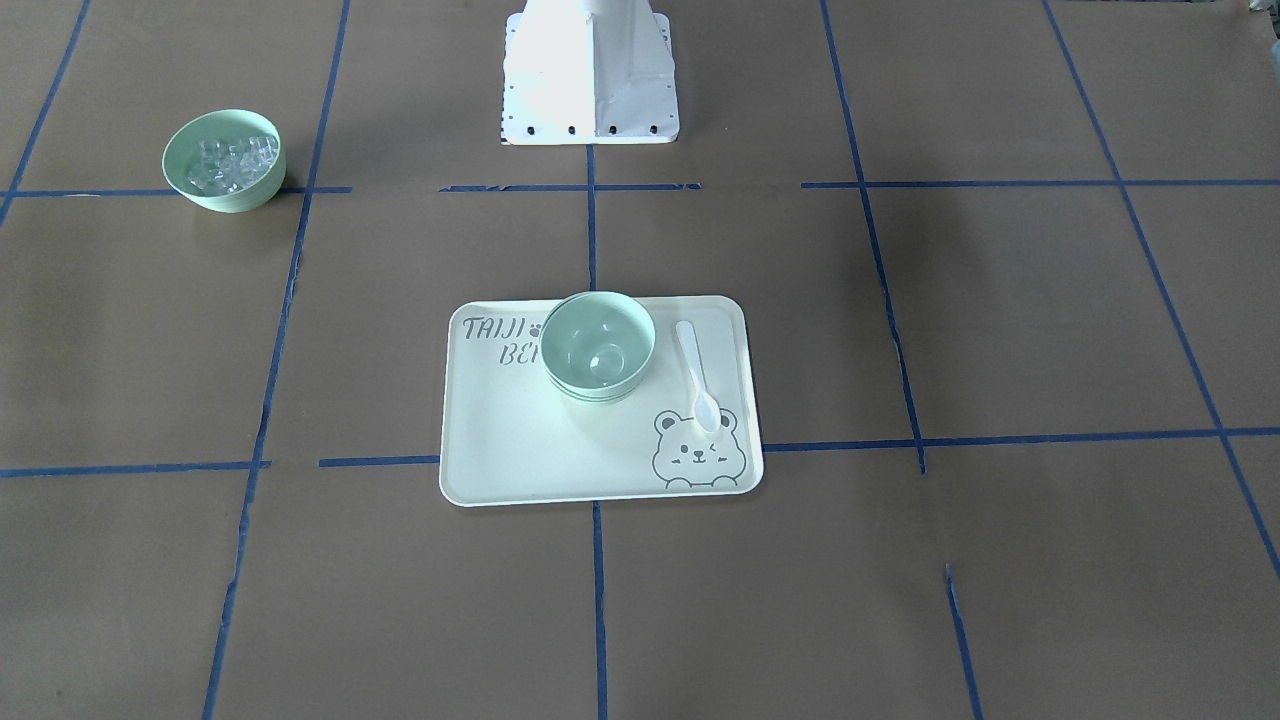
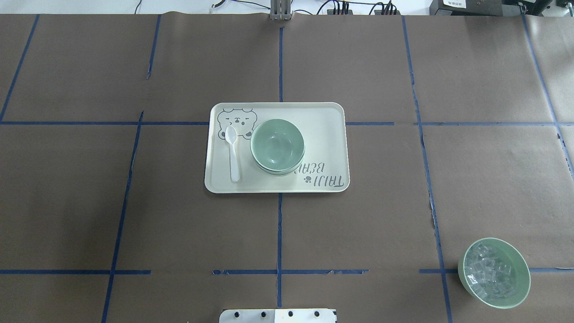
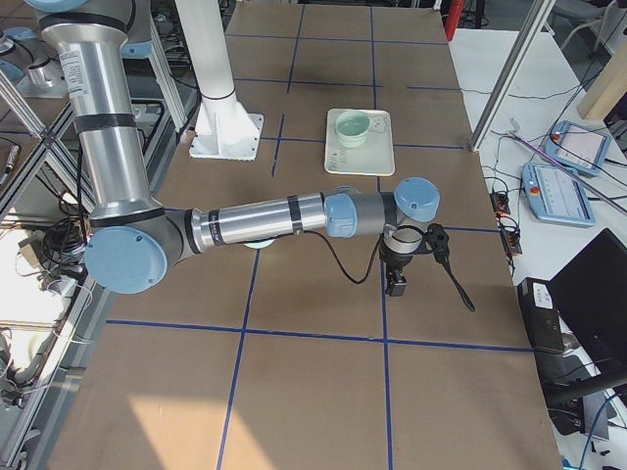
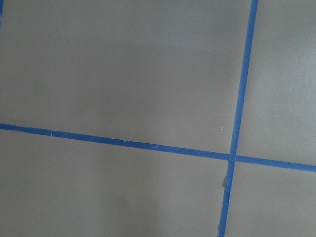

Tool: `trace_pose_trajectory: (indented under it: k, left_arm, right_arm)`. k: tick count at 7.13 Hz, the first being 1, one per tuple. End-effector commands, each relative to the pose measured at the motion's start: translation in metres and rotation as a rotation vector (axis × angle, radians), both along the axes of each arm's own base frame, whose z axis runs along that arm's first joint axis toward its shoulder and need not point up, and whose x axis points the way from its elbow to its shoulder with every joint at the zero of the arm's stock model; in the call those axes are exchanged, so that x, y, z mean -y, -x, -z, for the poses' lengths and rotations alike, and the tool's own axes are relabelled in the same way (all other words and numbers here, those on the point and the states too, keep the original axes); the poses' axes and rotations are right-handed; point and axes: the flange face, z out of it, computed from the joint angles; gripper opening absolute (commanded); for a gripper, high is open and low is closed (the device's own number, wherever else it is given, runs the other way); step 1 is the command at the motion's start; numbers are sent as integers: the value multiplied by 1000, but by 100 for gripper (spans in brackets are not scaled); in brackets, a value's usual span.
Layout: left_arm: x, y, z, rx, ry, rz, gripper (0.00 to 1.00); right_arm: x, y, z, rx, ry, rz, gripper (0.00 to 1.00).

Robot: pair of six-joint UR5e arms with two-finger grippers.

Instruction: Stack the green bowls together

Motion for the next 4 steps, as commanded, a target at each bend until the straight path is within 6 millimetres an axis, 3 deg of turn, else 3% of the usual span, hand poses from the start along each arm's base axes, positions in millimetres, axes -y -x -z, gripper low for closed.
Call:
trace_pose_trajectory:
  k: [1, 3, 4]
  left_arm:
    - [2, 16, -6, -6, 65, 18, 100]
    - [12, 16, 16, -4, 176, 19, 100]
    - [7, 16, 12, -5, 177, 14, 100]
  right_arm:
    - [-1, 4, 0, 3, 2, 6, 100]
    - [-1, 5, -2, 7, 7, 8, 100]
    - [-1, 7, -2, 7, 6, 10, 100]
